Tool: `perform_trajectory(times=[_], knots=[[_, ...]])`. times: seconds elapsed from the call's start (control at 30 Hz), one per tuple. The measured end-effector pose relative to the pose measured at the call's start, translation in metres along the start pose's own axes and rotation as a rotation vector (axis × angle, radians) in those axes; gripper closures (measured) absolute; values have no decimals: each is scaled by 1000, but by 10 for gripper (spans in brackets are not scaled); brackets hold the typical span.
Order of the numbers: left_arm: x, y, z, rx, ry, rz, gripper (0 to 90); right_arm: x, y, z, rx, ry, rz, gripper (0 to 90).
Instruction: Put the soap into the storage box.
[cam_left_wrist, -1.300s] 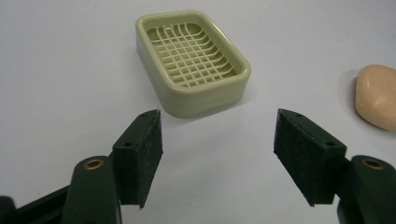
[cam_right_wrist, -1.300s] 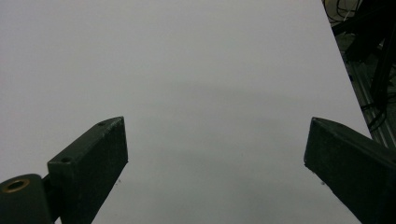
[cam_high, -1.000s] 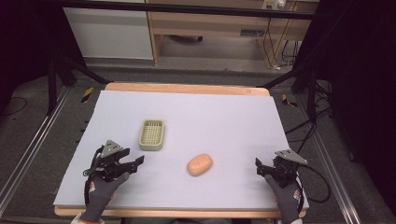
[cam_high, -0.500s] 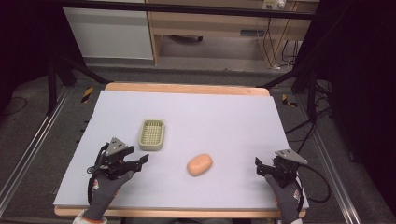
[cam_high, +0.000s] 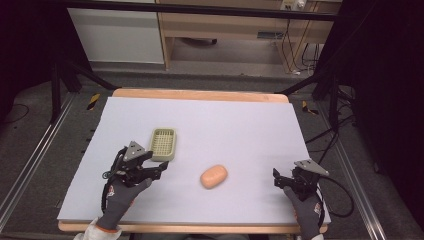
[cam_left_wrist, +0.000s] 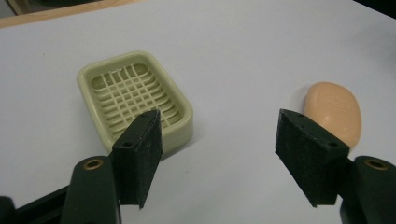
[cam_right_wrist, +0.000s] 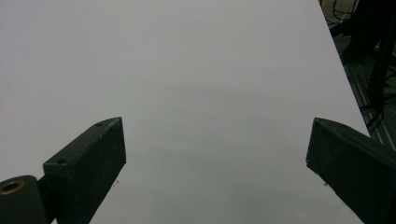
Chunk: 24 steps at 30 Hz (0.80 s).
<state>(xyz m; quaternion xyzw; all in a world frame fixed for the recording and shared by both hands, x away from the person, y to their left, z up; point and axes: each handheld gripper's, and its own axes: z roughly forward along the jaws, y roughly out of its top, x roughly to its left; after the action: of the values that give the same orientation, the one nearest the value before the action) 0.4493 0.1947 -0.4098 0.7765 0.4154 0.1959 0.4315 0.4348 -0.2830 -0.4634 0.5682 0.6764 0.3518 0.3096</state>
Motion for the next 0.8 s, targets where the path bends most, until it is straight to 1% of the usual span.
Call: perform_trajectory(times=[0.07, 0.17, 0.33, 0.47, 0.57, 0.6, 0.67, 0.8], knots=[[-3, 3, 1, -4, -6, 3, 311, 0, 0, 0, -2, 0, 0, 51], [-8, 7, 5, 4, -14, 16, 309, 1, 0, 0, -1, -1, 0, 51], [-14, 11, 11, 7, -26, 23, 306, 1, 0, 0, 1, 0, -1, 51], [-23, 15, 21, 21, -41, 40, 304, 1, 1, 1, 3, 2, 0, 51], [-27, 16, 26, 29, -50, 51, 303, 2, 1, 1, 4, 2, -1, 51], [-27, 16, 26, 29, -50, 51, 303, 2, 1, 1, 4, 2, -1, 51], [-31, 18, 30, 29, -60, 49, 302, 2, 1, 1, 3, 0, -5, 51], [-37, 22, 36, 39, -72, 65, 301, 3, 1, 2, 2, -1, -7, 51]])
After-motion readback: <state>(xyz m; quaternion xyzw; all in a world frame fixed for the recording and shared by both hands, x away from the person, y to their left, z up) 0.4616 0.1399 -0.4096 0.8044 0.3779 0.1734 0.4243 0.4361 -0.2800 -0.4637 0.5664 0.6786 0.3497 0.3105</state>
